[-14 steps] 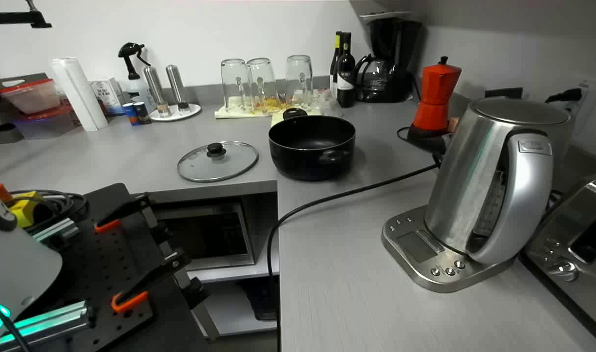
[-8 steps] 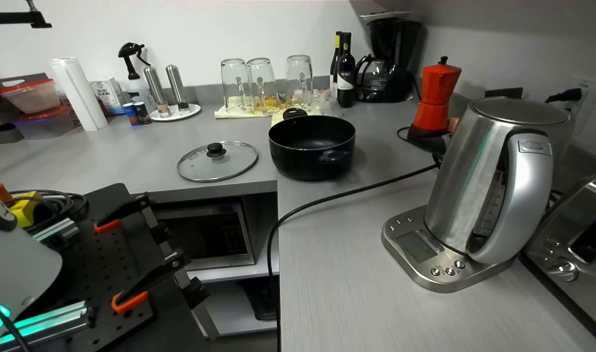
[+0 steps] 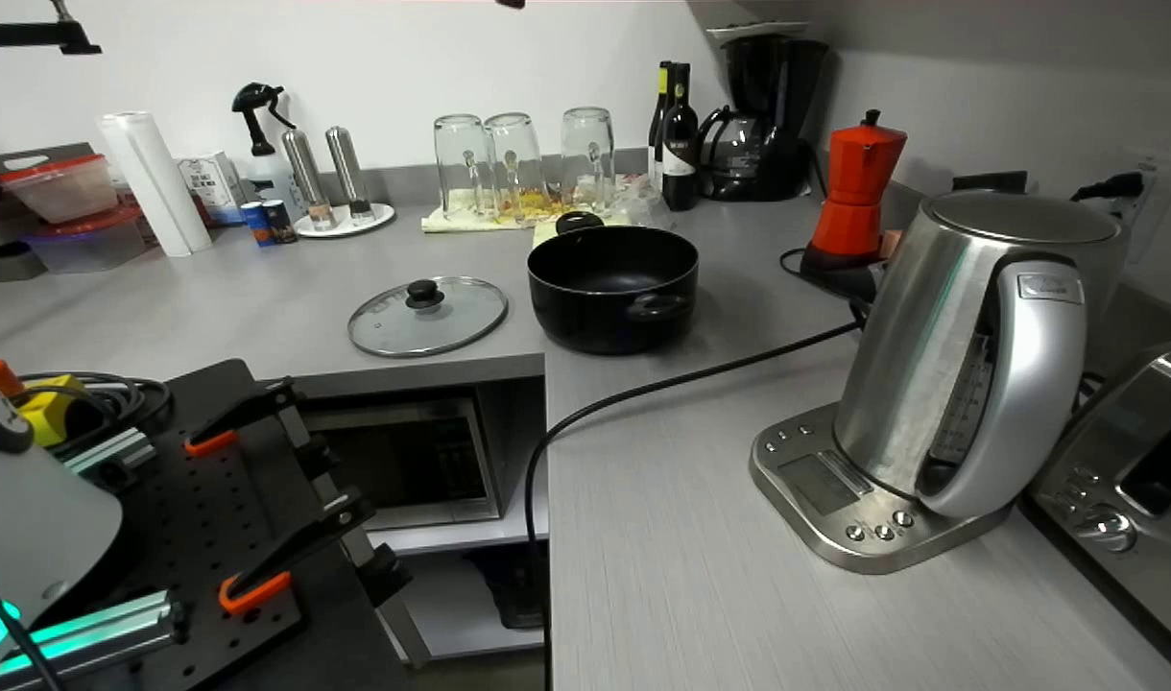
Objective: Place the lid on the pot
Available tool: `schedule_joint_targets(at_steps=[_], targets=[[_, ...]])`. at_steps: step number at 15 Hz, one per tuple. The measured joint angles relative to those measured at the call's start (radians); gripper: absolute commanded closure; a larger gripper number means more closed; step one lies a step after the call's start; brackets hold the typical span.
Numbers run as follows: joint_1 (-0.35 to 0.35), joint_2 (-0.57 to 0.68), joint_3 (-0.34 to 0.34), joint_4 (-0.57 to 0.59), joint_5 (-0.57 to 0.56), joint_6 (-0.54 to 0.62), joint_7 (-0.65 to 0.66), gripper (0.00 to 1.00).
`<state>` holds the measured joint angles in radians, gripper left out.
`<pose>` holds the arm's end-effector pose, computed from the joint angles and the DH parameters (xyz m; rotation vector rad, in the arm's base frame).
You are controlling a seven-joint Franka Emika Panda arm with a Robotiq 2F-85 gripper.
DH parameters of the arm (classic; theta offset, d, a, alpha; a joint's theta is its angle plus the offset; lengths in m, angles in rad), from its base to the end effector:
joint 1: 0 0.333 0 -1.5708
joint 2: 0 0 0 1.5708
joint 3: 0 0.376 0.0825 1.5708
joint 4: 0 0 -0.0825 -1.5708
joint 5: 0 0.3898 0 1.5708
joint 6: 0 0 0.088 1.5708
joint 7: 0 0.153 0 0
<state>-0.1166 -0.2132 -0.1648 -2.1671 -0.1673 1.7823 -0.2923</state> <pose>0.4303 -0.1508 0.4825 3.0527 0.1024 -0.3086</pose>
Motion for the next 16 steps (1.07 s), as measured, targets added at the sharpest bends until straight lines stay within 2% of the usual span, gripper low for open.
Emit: schedule_joint_targets(at_steps=[8, 16], targets=[[0.117, 0.115, 0.139, -0.044, -0.001, 0.220, -0.005, 0.00], [0.188, 0.310, 0.235, 0.037, -0.020, 0.336, -0.094, 0.00]])
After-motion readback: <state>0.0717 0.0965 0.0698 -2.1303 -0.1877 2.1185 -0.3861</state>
